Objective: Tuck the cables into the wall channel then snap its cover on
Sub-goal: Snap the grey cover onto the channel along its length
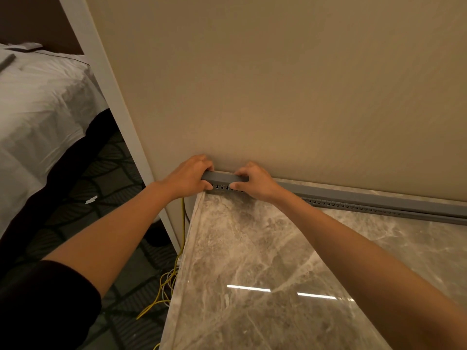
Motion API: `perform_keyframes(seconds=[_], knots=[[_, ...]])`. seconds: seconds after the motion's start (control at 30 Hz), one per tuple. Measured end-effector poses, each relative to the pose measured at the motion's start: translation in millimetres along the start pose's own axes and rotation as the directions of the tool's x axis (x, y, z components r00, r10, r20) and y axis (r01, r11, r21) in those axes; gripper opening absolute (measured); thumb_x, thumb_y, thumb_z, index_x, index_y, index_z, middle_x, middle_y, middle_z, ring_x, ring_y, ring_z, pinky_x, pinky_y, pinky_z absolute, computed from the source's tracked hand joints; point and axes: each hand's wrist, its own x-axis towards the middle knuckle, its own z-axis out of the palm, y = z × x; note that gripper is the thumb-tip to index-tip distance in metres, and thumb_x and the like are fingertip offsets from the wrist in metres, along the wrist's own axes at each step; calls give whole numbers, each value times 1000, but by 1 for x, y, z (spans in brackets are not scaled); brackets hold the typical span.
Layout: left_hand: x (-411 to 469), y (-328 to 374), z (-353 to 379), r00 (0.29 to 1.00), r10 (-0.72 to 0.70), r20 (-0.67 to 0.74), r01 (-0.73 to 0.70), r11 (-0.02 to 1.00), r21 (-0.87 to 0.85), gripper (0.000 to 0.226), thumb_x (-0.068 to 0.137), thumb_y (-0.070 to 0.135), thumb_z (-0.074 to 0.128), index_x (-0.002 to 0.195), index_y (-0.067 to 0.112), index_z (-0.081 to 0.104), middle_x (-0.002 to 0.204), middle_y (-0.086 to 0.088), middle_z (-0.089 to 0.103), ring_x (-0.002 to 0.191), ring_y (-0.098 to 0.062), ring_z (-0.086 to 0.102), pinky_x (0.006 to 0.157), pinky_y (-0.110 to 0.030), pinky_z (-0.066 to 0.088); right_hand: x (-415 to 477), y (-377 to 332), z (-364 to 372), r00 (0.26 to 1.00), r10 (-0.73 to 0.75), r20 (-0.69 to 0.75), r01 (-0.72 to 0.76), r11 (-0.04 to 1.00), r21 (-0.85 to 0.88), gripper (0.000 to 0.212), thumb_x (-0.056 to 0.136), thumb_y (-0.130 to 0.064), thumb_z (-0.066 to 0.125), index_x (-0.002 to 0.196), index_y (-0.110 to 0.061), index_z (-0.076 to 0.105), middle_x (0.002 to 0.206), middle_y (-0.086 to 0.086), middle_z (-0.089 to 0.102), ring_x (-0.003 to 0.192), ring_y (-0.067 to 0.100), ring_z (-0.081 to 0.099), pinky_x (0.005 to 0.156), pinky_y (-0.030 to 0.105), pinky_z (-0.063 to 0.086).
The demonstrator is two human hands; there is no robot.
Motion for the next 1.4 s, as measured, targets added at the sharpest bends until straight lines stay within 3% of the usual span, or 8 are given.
perform_keyframes(seconds=[0.07,0.2,0.33,0.5,0.6,0.83,1.2,1.4], knots=[[0,-1,1,1000,-1,-5,1,1000,-4,33,79,16,71,106,3,58,113,-13,55,106,-25,49,85,-30,38,1,0,-3,1000,24,19,-26,995,93,25,87,-15,65,101,4,68,80,12,52,76,19,47,56,25,32],[-2,-2,2,1000,2,-14,-2,1000,-12,33,79,17,71,107,4,59,113,-12,56,106,-25,50,86,-31,40,2,-2,-1,998,64,14,-66,991,117,24,86,-14,65,101,5,68,82,11,55,77,19,50,54,21,34],[-5,-2,0,999,34,-39,-34,999,-5,34,82,24,68,110,7,62,111,-11,59,103,-24,52,85,-31,41,2,-1,2,998,59,-19,-58,997,54,25,87,-17,64,101,3,68,84,11,55,80,19,50,67,25,35],[-10,2,-1,991,116,-59,-109,988,112,34,87,23,62,116,4,61,114,-16,59,103,-29,55,84,-35,44,-4,1,6,998,-23,-62,16,993,-116,33,92,-23,57,118,-3,60,118,15,54,109,28,50,86,29,37],[-13,5,-1,991,128,-49,-119,979,165,35,90,23,59,118,3,57,116,-16,56,100,-31,56,82,-36,44,-10,1,11,993,-62,-98,44,984,-170,33,93,-23,55,120,-4,57,118,17,61,109,33,56,87,35,43],[-10,6,-3,998,57,8,-57,998,26,34,83,20,67,108,4,50,112,-12,53,90,-25,51,78,-35,43,-17,1,8,989,-111,-96,81,958,-277,33,94,-24,53,121,-6,53,112,20,66,101,38,59,78,38,45],[-5,5,0,1000,22,18,-21,997,-68,37,75,11,75,85,14,39,94,-1,43,83,-17,42,69,-28,34,-17,-2,10,991,-104,-79,76,951,-300,33,95,-23,52,122,-5,50,119,18,62,107,37,57,82,37,43],[1,3,-6,999,25,37,-21,996,-91,30,78,9,71,85,14,42,91,-2,47,83,-19,44,70,-28,35,-10,-1,9,993,-96,-66,70,944,-323,29,97,-22,48,117,-2,50,118,20,59,104,39,55,81,40,42]])
